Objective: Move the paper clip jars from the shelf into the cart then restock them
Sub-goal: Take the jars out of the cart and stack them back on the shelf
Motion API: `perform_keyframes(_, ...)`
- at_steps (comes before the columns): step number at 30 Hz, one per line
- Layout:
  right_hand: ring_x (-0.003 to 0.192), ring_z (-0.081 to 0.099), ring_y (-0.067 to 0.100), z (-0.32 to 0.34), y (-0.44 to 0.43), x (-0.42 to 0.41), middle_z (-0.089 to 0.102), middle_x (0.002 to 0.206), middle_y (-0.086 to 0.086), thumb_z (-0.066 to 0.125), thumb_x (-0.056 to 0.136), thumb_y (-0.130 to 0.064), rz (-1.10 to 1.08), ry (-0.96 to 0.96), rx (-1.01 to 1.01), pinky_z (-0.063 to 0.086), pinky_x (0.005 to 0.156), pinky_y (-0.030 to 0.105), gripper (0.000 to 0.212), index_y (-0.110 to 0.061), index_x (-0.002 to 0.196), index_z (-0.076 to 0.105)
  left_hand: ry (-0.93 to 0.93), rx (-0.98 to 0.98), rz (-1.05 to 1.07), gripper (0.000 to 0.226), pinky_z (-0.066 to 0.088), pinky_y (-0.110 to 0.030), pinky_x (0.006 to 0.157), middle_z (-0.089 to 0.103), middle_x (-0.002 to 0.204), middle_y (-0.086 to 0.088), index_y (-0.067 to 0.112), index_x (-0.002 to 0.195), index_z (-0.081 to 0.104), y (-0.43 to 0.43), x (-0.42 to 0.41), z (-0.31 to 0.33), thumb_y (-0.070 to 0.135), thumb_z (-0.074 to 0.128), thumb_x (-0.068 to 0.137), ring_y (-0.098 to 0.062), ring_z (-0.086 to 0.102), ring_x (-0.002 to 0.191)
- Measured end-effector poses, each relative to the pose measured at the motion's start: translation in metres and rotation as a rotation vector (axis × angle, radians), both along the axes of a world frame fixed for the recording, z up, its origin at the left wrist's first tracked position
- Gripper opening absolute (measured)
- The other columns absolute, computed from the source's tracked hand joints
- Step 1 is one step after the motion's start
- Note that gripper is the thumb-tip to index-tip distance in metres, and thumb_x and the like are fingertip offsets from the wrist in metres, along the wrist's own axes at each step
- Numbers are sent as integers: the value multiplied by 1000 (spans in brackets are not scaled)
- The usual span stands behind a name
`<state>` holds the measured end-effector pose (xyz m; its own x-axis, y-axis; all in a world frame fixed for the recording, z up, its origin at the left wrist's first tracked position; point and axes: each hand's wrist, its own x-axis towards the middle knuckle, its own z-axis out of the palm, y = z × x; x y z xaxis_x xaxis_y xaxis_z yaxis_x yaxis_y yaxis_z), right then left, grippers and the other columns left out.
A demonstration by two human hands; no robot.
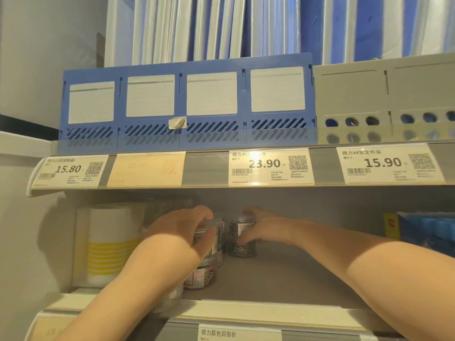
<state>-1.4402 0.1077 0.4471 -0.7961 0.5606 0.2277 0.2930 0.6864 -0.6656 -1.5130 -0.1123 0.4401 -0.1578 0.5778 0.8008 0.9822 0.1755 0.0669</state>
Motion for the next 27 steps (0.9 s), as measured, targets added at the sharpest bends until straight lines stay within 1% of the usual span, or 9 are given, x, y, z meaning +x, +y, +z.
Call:
perform_keyframes(4, 110, 53, 16, 0, 1, -1, 47, 126, 0, 79, 71, -22, -11, -1, 11, 52, 82, 24, 85, -21, 142, 31, 0, -20, 20, 55, 41, -21, 85, 63, 110, 12, 33, 117, 53, 0, 0, 1, 52, 27, 73, -7, 57, 103)
perform_keyframes(7, 109, 52, 16, 1, 1, -2, 47, 127, 1, 79, 71, -23, -32, -3, 42, 50, 76, 20, 85, -20, 142, 32, 14, -33, 45, 50, 40, -19, 83, 61, 111, 15, 35, 117, 50, 0, 0, 2, 54, 26, 78, -5, 56, 102)
perform_keyframes(9, 110, 51, 16, 1, 2, -3, 47, 129, 2, 79, 70, -24, -53, 3, 60, 49, 79, 22, 87, -19, 142, 32, 16, -27, 48, 36, 39, -19, 84, 61, 113, 16, 35, 118, 49, 0, -1, 2, 50, 34, 90, -5, 55, 104)
perform_keyframes(11, 111, 51, 16, 0, 2, -4, 47, 131, 3, 80, 69, -25, -73, 3, 78, 48, 82, 23, 87, -19, 142, 32, 14, -19, 45, 28, 39, -19, 84, 60, 114, 16, 35, 119, 49, 0, -1, 2, 42, 43, 93, -5, 55, 105)
perform_keyframes(16, 115, 51, 19, -2, 4, -8, 49, 130, 3, 80, 68, -24, -92, 10, 77, 47, 96, 31, 88, -18, 142, 32, -6, -12, 29, 35, 42, -22, 85, 62, 110, 15, 35, 115, 52, 0, -1, 0, 50, 34, 88, -5, 56, 102)
perform_keyframes(20, 118, 48, 18, -3, 2, -9, 46, 134, 3, 78, 72, -24, -74, 9, 82, 42, 92, 22, 88, -18, 145, 28, -14, -6, 39, 43, 41, -20, 82, 63, 106, 17, 35, 112, 53, 0, 0, 0, 53, 30, 80, -3, 57, 101)
perform_keyframes(22, 118, 47, 18, -4, 2, -8, 46, 135, 3, 77, 73, -24, -70, 10, 77, 39, 89, 20, 88, -18, 145, 27, -4, 2, 40, 38, 40, -19, 81, 62, 107, 17, 35, 113, 53, 0, 0, 0, 52, 33, 85, -3, 57, 101)
perform_keyframes(24, 118, 47, 18, -5, 2, -9, 46, 135, 2, 77, 72, -25, -73, 12, 69, 40, 92, 21, 89, -19, 145, 26, 1, 7, 42, 30, 39, -19, 81, 62, 108, 17, 35, 114, 52, 0, 0, 0, 48, 39, 91, -4, 56, 102)
perform_keyframes(27, 117, 47, 18, -5, 1, -8, 46, 135, 2, 77, 73, -24, -75, 12, 61, 40, 93, 22, 90, -18, 146, 25, -9, -17, 52, 25, 39, -20, 81, 61, 109, 16, 35, 115, 51, -1, 1, 0, 41, 46, 91, -6, 56, 102)
